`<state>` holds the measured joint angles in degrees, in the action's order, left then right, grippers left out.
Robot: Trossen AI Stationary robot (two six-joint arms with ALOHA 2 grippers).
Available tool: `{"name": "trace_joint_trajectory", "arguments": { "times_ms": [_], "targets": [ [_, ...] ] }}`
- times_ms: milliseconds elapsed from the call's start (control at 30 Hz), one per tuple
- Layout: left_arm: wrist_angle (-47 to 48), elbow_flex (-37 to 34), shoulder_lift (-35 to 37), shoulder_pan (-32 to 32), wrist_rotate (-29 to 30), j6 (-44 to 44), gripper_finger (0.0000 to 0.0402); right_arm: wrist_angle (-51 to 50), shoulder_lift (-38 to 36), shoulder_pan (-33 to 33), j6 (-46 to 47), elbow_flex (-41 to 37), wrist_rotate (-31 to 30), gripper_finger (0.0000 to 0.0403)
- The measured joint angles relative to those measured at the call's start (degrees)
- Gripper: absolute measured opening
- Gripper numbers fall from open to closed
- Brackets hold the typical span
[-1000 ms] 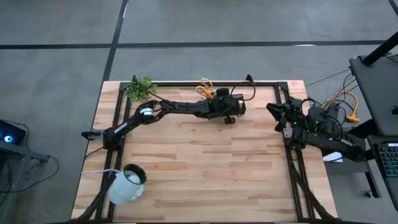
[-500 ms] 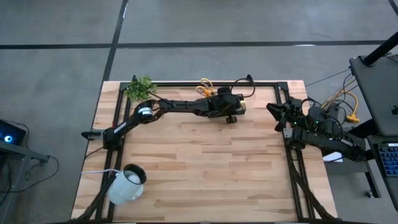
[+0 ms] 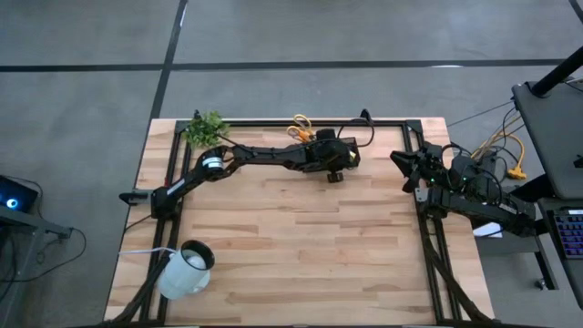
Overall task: Pick and place office supplies into organizer
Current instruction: Put the sticky note into the desk organizer
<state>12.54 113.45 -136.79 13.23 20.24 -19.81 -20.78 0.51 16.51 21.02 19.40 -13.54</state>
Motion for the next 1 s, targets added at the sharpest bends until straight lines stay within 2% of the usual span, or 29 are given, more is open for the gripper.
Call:
{"name": "trace_joint_trajectory", "arguments": {
  "times_ms": [467, 667, 800, 1000],
  "targets": [
    [-0.16, 5.46, 0.13, -0.13, 0.13, -0.04, 0.0173, 0.00, 0.00, -0.02, -0.02, 0.00, -0.02, 0.0057],
    [0.04, 5.92, 0.13, -0.47, -5.26, -0.07, 0.0171, 0.00, 0.00, 0.00, 0.00, 0.00, -0.02, 0.0057],
    [0.60, 5.53, 0.13, -0.55, -5.41, -0.07, 0.0152, 0.00, 0.00, 0.00, 0.00, 0.00, 0.00, 0.0057],
    [0.41, 5.39, 0.13, 0.27, -6.11, -0.05, 0.0101, 0.00, 0.00, -0.01, 0.02, 0.00, 0.00, 0.0057]
  ]
}}
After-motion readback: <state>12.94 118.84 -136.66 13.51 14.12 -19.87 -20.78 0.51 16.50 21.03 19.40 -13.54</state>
